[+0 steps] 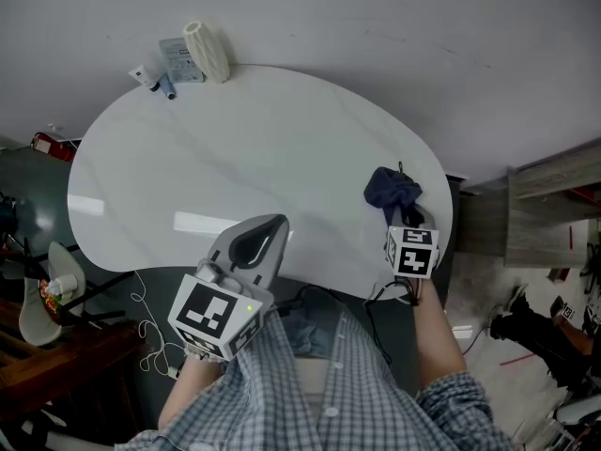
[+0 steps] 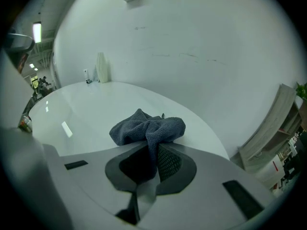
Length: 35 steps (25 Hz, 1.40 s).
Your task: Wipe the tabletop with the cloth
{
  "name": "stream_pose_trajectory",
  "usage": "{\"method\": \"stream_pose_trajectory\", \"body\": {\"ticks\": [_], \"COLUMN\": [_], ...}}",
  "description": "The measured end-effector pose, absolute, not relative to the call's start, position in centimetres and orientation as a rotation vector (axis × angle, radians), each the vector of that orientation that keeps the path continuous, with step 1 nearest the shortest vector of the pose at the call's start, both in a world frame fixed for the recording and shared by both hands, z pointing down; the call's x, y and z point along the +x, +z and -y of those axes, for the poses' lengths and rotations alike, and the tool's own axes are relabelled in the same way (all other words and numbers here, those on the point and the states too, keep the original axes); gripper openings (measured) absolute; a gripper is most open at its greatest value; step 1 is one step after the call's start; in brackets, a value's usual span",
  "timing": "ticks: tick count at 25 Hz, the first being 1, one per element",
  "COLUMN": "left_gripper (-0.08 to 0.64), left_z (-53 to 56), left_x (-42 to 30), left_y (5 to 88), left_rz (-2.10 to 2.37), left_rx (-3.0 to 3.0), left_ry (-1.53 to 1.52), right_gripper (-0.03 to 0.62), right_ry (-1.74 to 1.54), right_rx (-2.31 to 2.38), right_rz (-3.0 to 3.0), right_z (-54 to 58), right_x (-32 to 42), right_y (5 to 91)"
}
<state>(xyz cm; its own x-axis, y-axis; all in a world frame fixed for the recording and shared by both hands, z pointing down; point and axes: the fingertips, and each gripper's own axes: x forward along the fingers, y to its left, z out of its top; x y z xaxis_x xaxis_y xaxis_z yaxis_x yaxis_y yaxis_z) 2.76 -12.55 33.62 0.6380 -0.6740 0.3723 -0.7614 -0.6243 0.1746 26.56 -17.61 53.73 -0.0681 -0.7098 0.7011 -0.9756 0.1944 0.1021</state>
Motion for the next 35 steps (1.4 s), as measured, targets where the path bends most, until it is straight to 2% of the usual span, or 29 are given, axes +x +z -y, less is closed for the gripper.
{"method": "stream_pose_trajectory", "body": {"ticks": [14, 23, 35], "left_gripper": [0.006, 0.006, 0.006], "left_z": [15.7, 17.5, 18.6], "left_x": [0.7, -0.5, -1.1], "left_y": [34.0, 34.2, 34.2], "left_rz": [1.143, 1.159, 1.165], "left_rx": [2.529, 2.521, 2.485], "left_ry": [0.374, 0.382, 0.381], "right_gripper": [0.023, 0.023, 0.023], "right_ry": [0.477, 0.329, 0.280], "right_rx": [1.396, 1.215, 1.207], "right_rz": [1.958, 2.028, 2.032], "right_z": [20.1, 21.7, 23.6], "right_x": [16.6, 9.6, 9.4], "right_y": [53.4, 52.8, 52.7]}}
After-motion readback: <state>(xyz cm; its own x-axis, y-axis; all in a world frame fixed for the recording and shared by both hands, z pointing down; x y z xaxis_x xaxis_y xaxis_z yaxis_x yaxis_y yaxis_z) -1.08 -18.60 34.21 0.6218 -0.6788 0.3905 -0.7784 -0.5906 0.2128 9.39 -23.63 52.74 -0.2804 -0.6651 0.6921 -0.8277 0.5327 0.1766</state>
